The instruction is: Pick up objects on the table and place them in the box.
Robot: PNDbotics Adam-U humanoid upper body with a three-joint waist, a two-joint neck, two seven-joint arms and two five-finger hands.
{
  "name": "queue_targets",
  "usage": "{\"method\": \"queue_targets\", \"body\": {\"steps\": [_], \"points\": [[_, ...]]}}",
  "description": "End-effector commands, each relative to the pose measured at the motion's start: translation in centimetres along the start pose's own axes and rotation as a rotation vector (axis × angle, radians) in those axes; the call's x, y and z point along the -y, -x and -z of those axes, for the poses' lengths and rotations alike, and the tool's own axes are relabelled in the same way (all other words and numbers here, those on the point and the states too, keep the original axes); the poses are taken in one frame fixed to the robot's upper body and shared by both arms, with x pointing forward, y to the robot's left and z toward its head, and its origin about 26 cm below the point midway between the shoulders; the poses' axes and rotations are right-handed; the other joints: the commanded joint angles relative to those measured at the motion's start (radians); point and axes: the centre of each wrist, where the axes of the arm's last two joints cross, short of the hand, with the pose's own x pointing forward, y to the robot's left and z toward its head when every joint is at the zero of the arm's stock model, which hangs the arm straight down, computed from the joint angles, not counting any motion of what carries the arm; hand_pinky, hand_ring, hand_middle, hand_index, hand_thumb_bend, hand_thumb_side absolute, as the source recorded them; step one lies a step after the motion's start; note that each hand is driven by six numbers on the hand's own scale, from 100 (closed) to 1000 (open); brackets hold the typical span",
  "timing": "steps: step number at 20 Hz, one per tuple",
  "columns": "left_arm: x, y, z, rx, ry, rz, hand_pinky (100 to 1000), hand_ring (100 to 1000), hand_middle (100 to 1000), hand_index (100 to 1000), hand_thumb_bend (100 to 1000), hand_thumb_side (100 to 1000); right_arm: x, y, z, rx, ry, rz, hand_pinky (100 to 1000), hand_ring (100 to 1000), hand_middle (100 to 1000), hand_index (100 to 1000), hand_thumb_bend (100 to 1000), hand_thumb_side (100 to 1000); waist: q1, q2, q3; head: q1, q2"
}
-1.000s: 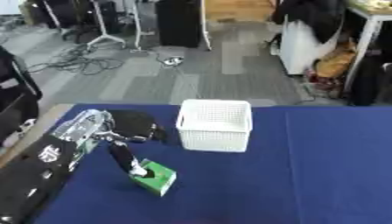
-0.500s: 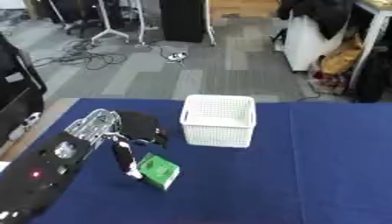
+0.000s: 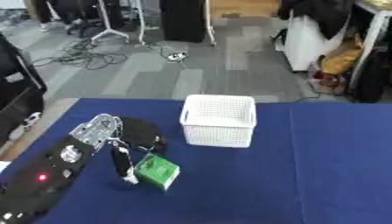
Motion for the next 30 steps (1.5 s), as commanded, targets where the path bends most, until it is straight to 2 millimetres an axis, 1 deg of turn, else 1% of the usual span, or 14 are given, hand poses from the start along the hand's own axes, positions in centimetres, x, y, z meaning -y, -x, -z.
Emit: {"method": "queue_targets", "body": {"steps": [1,6,10,11,12,18,21,23,27,30], "points": [[-0.6,0.9,-0.6,-0.021,-0.006,0.034,857,831,846,893,437,854,0.3,-0.5,0.8,0.039,-0.001,-0.004,133,228,236,404,132,992,-0.002,-0.007,-0.002,-0.001,0.0],[-0.3,1.0,-0.2,-0.03,-0.009,0.039,857,831,847,897,440,851,0.1,-0.5,0.9,0.045,-0.008,0.004,133,229,237,405,128,993,-0.002,-0.006,-0.006,-0.001,0.0],[-0.5,1.4,-0.1,-0.032,-0.009,0.055,863,834,849,902,446,840,0.1,-0.5,1.0,0.05,-0.011,0.01,134,229,237,405,128,992,-0.001,-0.007,-0.01,-0.002,0.002],[-0.6,1.5,-0.1,-0.033,-0.009,0.06,862,834,848,902,521,827,0.0,-0.6,1.0,0.052,-0.012,0.011,134,229,237,405,128,992,0.0,-0.007,-0.011,-0.003,0.002],[-0.7,1.6,-0.1,-0.034,-0.008,0.064,865,836,853,906,449,834,0.0,-0.6,1.0,0.053,-0.013,0.012,134,229,237,405,128,992,0.0,-0.007,-0.012,-0.004,0.002],[-1.3,2.5,-0.6,-0.053,-0.01,0.087,872,840,855,909,458,818,0.0,-0.6,1.1,0.055,-0.017,0.017,134,230,237,405,127,992,0.001,-0.006,-0.014,-0.021,0.006],[-1.5,3.1,-1.1,-0.071,-0.019,0.089,872,840,855,912,460,814,0.0,-0.6,1.1,0.055,-0.018,0.019,134,229,237,405,126,992,0.003,-0.006,-0.016,-0.035,0.012],[-1.3,3.2,-1.2,-0.076,-0.021,0.077,866,837,853,912,453,814,0.0,-0.6,1.1,0.056,-0.017,0.02,134,229,237,405,126,991,0.003,-0.005,-0.017,-0.046,0.012],[-0.4,3.0,-1.0,-0.076,-0.021,0.038,852,830,851,916,446,819,0.0,-0.5,1.1,0.054,-0.014,0.021,133,229,237,405,125,992,0.003,-0.003,-0.018,-0.096,0.007],[0.6,3.0,-0.9,-0.079,-0.014,-0.001,840,829,854,921,439,822,0.0,-0.5,1.1,0.052,-0.013,0.023,133,228,237,405,124,992,0.003,-0.002,-0.02,-0.123,0.012]]}}
